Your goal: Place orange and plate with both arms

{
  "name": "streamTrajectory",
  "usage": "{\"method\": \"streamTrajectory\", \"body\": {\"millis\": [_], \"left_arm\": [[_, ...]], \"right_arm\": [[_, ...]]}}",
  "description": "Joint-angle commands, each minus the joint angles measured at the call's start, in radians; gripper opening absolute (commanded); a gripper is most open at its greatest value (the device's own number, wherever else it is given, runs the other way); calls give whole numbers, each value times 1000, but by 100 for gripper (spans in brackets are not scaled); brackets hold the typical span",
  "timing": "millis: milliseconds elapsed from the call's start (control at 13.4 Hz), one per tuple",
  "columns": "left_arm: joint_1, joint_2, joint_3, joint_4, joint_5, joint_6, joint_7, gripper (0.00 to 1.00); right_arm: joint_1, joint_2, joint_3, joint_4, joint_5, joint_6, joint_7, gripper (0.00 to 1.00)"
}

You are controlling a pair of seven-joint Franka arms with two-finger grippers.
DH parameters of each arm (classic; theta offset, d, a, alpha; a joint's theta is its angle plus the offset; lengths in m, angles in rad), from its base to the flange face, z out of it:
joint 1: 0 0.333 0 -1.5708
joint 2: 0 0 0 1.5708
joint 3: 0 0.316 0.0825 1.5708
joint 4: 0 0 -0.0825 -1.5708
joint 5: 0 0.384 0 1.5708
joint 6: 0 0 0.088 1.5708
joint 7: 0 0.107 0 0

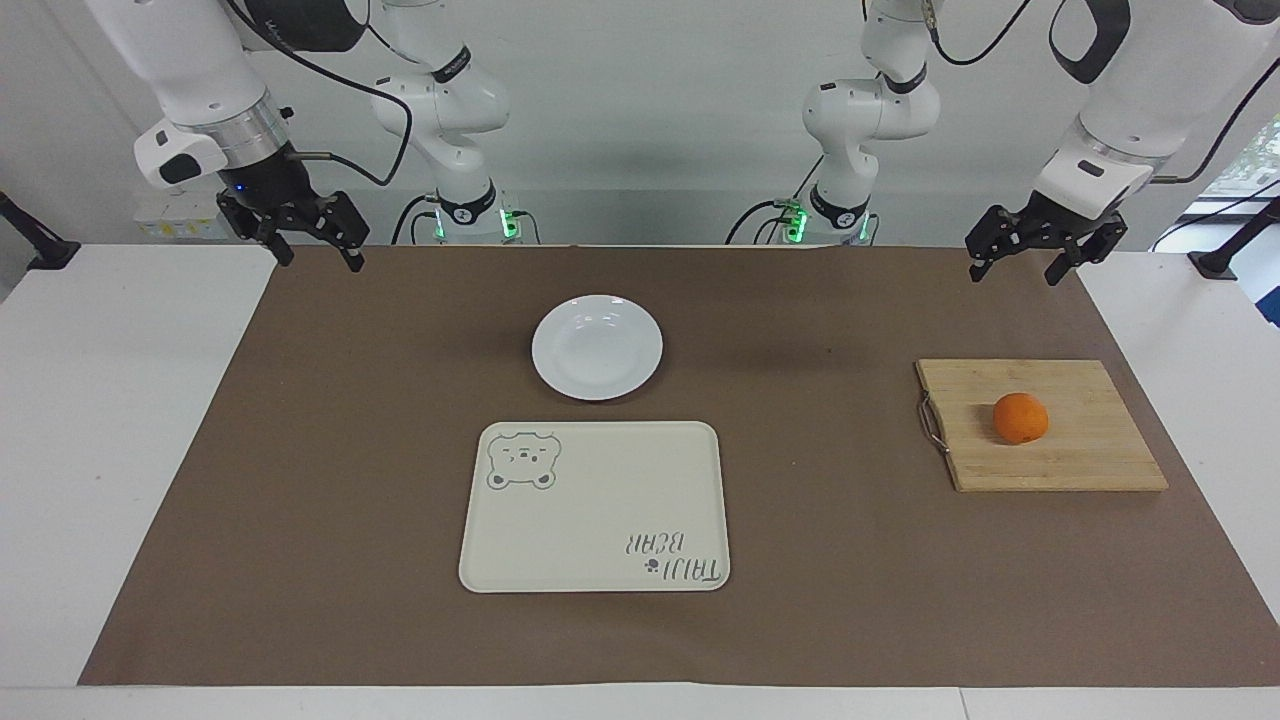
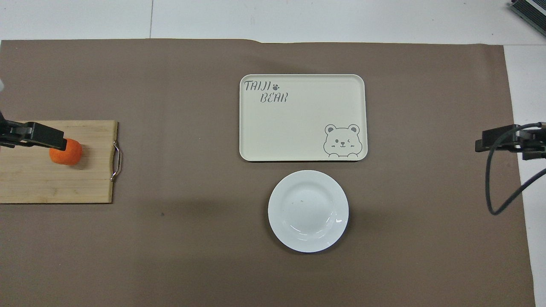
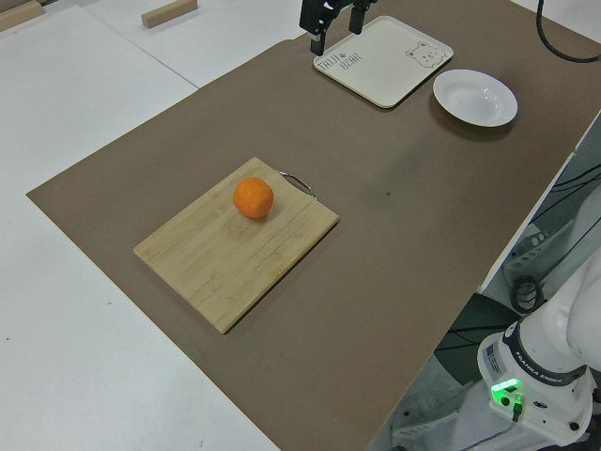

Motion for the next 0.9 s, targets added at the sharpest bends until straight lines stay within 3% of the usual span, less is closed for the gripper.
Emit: {"method": "streamTrajectory", "body": {"millis": [0, 822], "left_arm": [[-12, -17, 7, -19, -14, 7, -10, 100], [-10, -28, 8, -22, -12, 10, -9, 100]], "right_arm": [[-14, 2, 11, 12, -11, -15, -10, 100], [-14, -1, 31, 9, -17, -22, -18, 100]]}}
